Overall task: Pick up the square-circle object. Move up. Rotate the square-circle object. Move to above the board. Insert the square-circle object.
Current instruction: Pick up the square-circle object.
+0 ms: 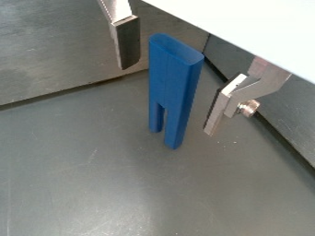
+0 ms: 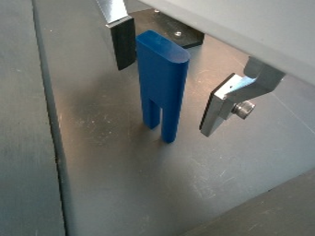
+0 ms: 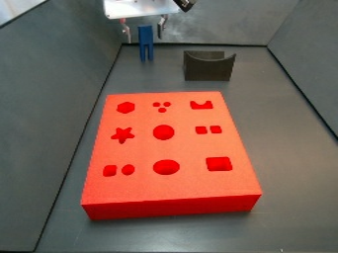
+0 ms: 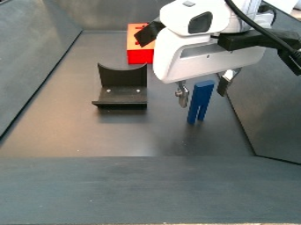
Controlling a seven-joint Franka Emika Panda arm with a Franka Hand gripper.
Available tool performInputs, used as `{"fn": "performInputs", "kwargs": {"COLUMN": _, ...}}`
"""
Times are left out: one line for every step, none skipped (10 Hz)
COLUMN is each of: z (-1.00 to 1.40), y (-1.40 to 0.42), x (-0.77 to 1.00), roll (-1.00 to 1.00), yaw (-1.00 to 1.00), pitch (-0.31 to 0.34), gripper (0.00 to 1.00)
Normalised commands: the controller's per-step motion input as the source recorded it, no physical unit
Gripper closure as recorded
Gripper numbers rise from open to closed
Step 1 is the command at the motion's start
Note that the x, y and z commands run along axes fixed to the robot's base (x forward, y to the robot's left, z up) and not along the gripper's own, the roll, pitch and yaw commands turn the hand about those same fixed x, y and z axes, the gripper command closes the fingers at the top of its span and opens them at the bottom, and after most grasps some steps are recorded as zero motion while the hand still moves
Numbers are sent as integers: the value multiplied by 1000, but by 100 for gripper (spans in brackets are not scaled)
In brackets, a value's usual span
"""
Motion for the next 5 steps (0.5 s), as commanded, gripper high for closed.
{"fn": "performInputs", "kwargs": {"z": 0, "y": 0, "x": 0, "roll": 0, "yaw": 0, "pitch": 0, "gripper": 100}}
{"fn": "performInputs", "kwargs": {"z": 0, "y": 0, "x": 0, "roll": 0, "yaw": 0, "pitch": 0, "gripper": 100}}
{"fn": "performInputs", "kwargs": {"z": 0, "y": 0, "x": 0, "roll": 0, "yaw": 0, "pitch": 0, "gripper": 100}}
{"fn": "performInputs", "kwargs": {"z": 0, "y": 0, "x": 0, "roll": 0, "yaw": 0, "pitch": 0, "gripper": 100}}
{"fn": "performInputs", "kwargs": {"z": 0, "y": 0, "x": 0, "roll": 0, "yaw": 0, "pitch": 0, "gripper": 100}}
